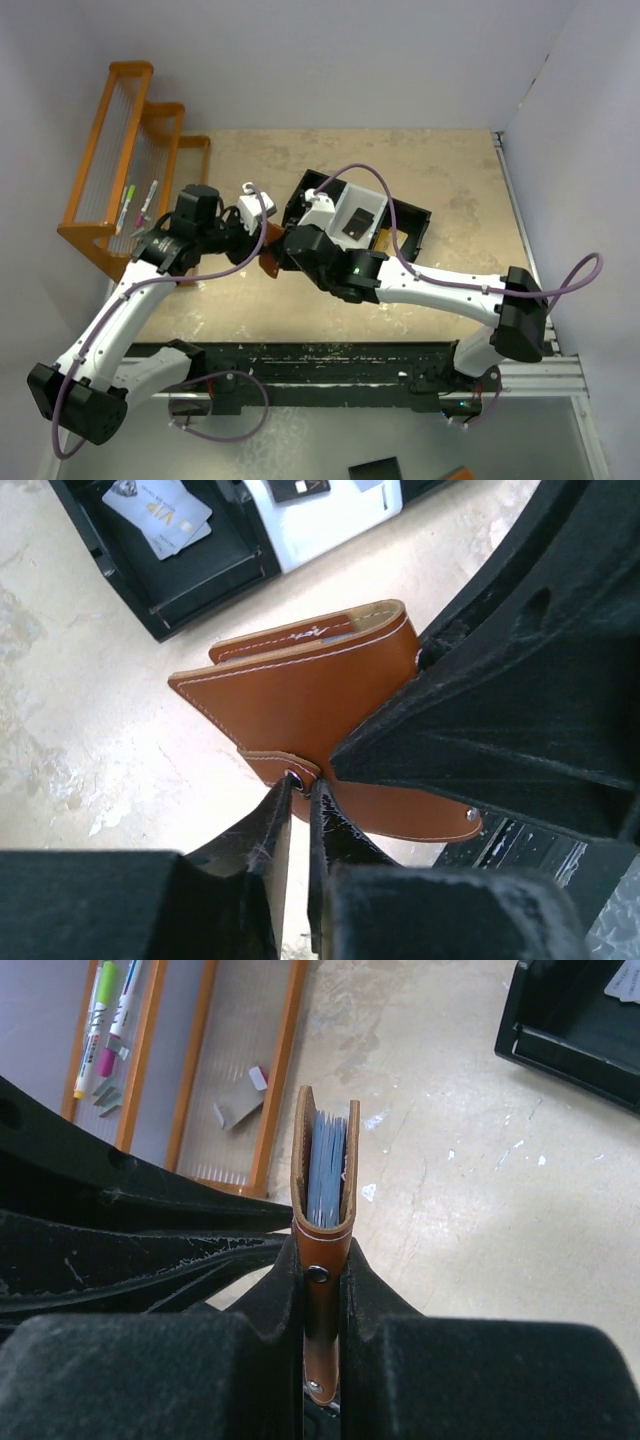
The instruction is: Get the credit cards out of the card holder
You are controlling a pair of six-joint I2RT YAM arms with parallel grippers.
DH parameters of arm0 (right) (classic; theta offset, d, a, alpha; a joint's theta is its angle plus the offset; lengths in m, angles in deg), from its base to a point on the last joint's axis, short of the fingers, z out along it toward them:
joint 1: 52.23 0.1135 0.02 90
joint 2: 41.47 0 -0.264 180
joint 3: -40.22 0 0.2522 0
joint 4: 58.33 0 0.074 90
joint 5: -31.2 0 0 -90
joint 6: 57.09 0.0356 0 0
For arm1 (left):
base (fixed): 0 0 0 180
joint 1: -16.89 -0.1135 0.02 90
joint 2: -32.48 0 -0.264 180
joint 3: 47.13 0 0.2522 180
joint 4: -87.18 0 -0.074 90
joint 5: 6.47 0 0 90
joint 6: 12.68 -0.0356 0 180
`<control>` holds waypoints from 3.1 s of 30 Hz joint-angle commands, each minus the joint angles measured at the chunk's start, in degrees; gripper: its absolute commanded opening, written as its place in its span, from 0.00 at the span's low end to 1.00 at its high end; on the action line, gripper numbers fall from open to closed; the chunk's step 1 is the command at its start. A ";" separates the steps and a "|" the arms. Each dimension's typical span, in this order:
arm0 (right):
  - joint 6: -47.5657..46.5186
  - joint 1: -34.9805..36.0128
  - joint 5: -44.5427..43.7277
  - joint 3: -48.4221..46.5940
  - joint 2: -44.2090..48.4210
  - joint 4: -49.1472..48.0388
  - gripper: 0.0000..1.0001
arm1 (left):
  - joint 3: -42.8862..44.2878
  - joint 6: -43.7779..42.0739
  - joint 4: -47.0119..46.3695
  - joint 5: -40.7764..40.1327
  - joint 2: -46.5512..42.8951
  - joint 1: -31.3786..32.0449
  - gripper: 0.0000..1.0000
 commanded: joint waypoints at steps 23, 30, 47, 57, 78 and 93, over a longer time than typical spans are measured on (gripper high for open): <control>5.47 3.16 10.76 -0.09 3.50 -14.42 0.00 | -0.16 7.02 -9.16 -23.95 -1.33 0.94 0.00; 5.60 3.16 10.56 3.35 6.34 -14.80 0.00 | -0.97 7.02 -10.61 -24.83 -3.18 0.94 0.00; -0.61 -7.17 30.81 34.39 24.68 -44.58 0.00 | 8.57 8.84 4.61 5.32 -3.53 0.51 0.65; -9.62 -8.70 32.89 25.60 22.71 -33.23 0.00 | 9.47 9.95 6.92 21.19 0.51 0.64 0.95; -8.29 -10.21 41.15 32.08 27.78 -42.24 0.00 | 8.51 6.71 8.78 18.72 -1.43 0.15 0.20; -6.46 -10.43 44.75 37.06 29.12 -50.74 0.00 | 6.43 6.73 6.66 15.63 -1.72 -0.80 0.00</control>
